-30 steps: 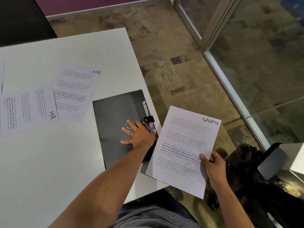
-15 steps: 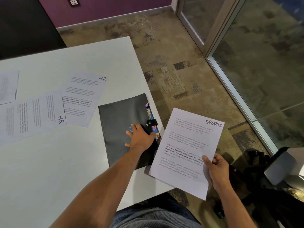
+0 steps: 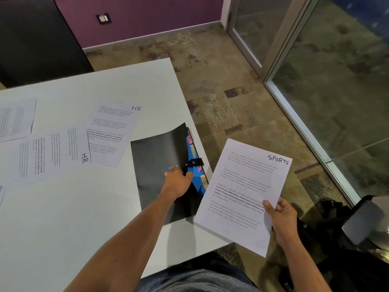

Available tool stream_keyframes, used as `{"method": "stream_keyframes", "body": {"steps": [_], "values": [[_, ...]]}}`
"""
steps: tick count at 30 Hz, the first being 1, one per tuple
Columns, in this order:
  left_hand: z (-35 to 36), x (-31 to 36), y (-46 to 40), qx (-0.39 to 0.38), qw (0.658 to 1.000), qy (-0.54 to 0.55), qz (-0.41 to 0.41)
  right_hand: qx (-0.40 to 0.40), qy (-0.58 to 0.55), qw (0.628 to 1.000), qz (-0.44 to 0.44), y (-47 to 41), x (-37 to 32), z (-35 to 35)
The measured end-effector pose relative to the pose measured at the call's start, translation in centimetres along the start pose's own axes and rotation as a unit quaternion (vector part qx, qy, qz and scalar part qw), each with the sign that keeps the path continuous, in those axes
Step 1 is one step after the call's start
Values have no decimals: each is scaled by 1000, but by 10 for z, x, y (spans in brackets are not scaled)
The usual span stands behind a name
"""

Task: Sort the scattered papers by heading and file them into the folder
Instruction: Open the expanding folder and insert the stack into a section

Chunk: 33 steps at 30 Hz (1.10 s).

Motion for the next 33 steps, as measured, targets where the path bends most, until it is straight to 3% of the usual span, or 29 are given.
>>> {"method": "stream_keyframes", "body": {"steps": [8, 13, 19, 28, 33], "values": [[-21, 18, 19, -1, 996, -52, 70, 19, -24, 998, -52, 2, -40, -7], [-35, 24, 31, 34, 995, -11, 98, 31, -14, 994, -101, 0, -87, 3], [-57, 29, 49, 47, 993, 21, 110, 9, 64, 985, -157, -3, -138, 45], [-68, 33, 62, 31, 989, 48, 133, -108, 189, 950, -226, 16, -173, 123], [-68, 35, 64, 18, 989, 58, 137, -108, 252, 931, -240, 16, -183, 141]]}}
Point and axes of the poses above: each hand's wrist, its own y-axis away from the middle knuckle, its own z-axis out of the palm, x = y × z, the point moved 8 cm from there along -y, towards the middle knuckle, and after that the axes turned 14 degrees about y, right-handed, at the moved point
